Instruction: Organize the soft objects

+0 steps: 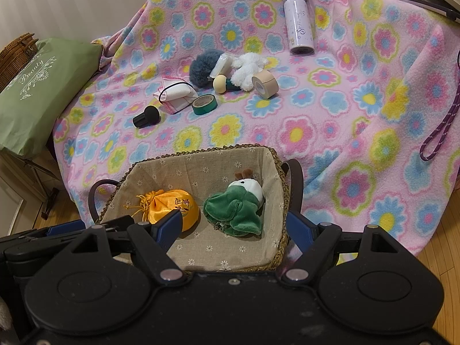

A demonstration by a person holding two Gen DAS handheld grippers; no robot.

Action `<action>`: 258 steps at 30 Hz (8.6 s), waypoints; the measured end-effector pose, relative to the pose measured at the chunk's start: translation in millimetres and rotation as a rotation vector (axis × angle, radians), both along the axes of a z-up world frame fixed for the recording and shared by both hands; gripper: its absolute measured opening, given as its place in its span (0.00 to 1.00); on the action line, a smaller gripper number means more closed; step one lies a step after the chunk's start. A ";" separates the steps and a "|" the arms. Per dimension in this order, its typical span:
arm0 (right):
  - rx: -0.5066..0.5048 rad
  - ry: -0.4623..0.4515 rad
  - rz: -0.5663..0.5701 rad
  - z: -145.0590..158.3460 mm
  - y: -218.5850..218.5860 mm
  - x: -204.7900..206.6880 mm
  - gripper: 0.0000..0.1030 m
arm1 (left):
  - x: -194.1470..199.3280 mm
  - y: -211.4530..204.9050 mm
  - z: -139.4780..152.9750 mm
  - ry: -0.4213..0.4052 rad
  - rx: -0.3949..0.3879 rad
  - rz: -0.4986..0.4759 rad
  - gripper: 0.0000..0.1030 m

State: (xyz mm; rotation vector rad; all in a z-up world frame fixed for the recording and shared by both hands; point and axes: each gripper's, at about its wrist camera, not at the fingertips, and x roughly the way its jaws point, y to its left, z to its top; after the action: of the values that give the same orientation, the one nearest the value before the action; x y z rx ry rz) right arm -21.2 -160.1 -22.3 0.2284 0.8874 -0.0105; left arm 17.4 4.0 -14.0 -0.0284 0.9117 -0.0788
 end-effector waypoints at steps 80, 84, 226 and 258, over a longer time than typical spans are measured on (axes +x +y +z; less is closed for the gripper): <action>-0.119 -0.093 -0.045 -28.5 -45.4 299.4 0.88 | 271.7 -41.9 -41.6 -0.007 0.082 -0.023 0.86; -0.118 -0.079 -0.049 -36.5 -47.1 316.4 0.86 | 281.1 -42.1 -50.4 0.015 0.078 -0.015 0.87; 0.047 -0.239 0.023 24.7 11.6 5.8 0.46 | 14.9 -7.6 34.7 -0.141 -0.119 -0.134 0.79; -0.043 -0.126 0.035 1.5 27.2 -13.5 0.47 | 0.1 -11.6 0.4 -0.041 -0.021 -0.094 0.79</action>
State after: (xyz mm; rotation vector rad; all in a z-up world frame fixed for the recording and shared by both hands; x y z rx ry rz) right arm -34.7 -132.9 -20.8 0.1713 0.7648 0.0175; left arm 17.5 -7.6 -13.5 -0.0035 0.8715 -0.1752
